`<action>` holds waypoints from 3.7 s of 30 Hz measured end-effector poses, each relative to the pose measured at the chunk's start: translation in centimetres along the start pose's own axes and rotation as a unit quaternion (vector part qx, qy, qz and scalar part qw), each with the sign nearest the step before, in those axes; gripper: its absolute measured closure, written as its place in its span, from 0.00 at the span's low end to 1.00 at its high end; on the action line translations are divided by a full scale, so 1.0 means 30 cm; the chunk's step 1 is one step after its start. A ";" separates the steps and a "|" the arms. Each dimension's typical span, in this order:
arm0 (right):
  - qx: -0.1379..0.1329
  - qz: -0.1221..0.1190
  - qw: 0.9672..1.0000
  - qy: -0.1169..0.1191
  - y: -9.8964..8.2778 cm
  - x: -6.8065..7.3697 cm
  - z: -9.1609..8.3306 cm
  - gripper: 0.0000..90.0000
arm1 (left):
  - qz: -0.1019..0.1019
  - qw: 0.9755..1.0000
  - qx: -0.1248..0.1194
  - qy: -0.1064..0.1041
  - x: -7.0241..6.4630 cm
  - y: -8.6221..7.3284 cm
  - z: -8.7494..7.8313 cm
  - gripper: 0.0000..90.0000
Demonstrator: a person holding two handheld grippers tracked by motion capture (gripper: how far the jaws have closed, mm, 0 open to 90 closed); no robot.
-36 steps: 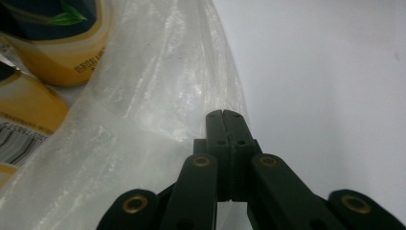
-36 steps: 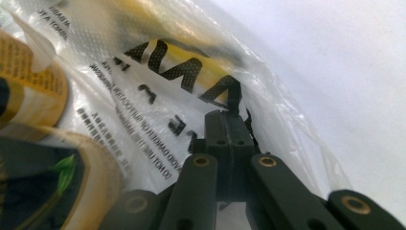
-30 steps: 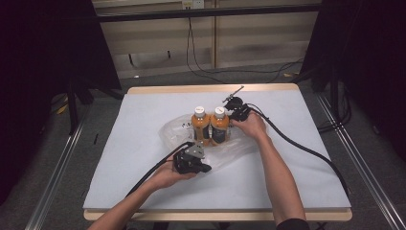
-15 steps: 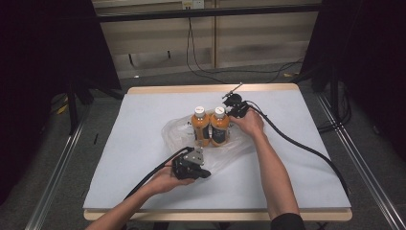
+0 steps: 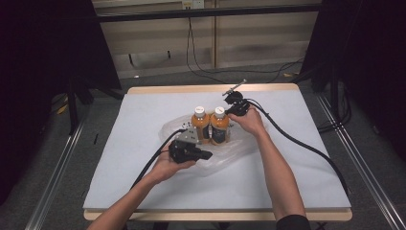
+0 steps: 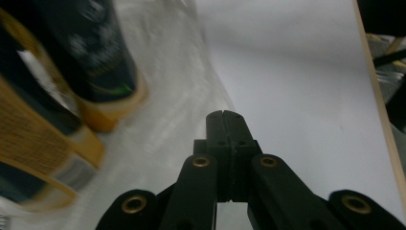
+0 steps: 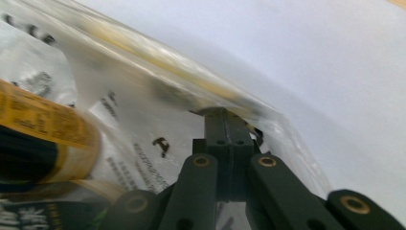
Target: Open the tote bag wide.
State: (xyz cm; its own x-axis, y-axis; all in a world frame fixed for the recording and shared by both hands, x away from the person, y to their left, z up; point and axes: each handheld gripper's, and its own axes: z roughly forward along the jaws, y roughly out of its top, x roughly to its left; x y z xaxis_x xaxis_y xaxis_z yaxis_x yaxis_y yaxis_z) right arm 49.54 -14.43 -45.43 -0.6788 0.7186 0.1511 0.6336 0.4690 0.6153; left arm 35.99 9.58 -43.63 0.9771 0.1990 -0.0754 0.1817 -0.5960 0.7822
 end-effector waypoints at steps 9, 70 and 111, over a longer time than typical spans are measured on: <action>0.029 0.002 0.999 0.021 -0.019 -0.003 0.070 1.00 | 0.005 0.996 0.059 0.073 0.082 0.008 0.091 1.00; -0.023 -0.020 0.999 -0.012 -0.158 0.124 -0.167 1.00 | -0.052 0.995 0.027 0.075 0.166 -0.131 -0.129 1.00; -0.073 -0.043 0.996 0.000 -0.399 0.201 -0.207 1.00 | -0.105 0.988 0.009 0.109 0.257 -0.247 -0.127 1.00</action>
State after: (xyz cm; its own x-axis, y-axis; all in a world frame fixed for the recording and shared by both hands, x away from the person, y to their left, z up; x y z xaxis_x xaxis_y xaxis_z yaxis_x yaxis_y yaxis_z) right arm 35.57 -18.89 -47.09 -0.7283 0.6791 0.0920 0.5116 0.4495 0.7322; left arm 41.75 18.50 -47.64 0.8710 0.4813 -0.0984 0.3820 -0.5376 0.7517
